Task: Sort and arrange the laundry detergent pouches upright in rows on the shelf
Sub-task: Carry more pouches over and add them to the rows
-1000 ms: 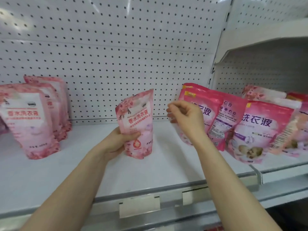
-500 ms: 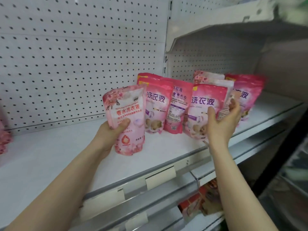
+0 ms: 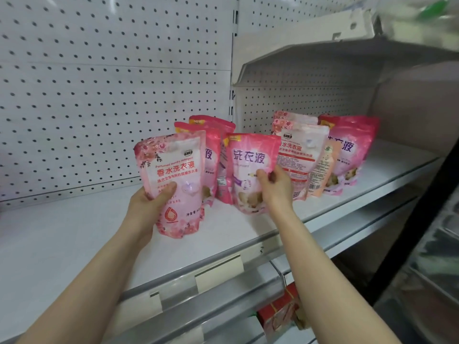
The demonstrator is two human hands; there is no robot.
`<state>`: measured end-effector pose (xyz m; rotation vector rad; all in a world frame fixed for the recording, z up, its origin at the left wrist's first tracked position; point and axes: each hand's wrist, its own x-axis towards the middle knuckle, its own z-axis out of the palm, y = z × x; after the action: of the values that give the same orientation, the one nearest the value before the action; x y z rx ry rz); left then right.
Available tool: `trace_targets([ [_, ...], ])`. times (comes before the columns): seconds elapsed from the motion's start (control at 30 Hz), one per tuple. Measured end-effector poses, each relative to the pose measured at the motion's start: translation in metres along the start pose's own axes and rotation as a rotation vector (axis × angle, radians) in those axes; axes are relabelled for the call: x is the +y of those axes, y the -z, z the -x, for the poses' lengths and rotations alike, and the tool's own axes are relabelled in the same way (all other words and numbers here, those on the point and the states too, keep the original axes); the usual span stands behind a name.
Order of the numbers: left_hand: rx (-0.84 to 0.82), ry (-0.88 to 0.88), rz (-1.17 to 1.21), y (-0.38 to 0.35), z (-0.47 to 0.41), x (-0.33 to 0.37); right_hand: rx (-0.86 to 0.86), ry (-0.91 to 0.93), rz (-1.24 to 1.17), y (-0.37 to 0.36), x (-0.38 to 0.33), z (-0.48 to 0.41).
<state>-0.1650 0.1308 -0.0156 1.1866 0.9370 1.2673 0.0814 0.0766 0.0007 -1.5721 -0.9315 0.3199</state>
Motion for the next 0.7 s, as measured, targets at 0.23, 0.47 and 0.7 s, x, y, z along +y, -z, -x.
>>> trace_targets([
  [0.23, 0.041, -0.035, -0.020, 0.005, 0.001, 0.001, -0.066, 0.120, -0.041, -0.003, -0.006, -0.001],
  [0.47, 0.061, -0.039, -0.009, 0.008, 0.004, 0.005, 0.458, 0.042, 0.033, 0.059, 0.017, -0.055],
  [0.7, 0.078, -0.040, -0.003, 0.008, 0.005, 0.006, 0.245, 0.250, 0.221, 0.042, -0.017, -0.031],
])
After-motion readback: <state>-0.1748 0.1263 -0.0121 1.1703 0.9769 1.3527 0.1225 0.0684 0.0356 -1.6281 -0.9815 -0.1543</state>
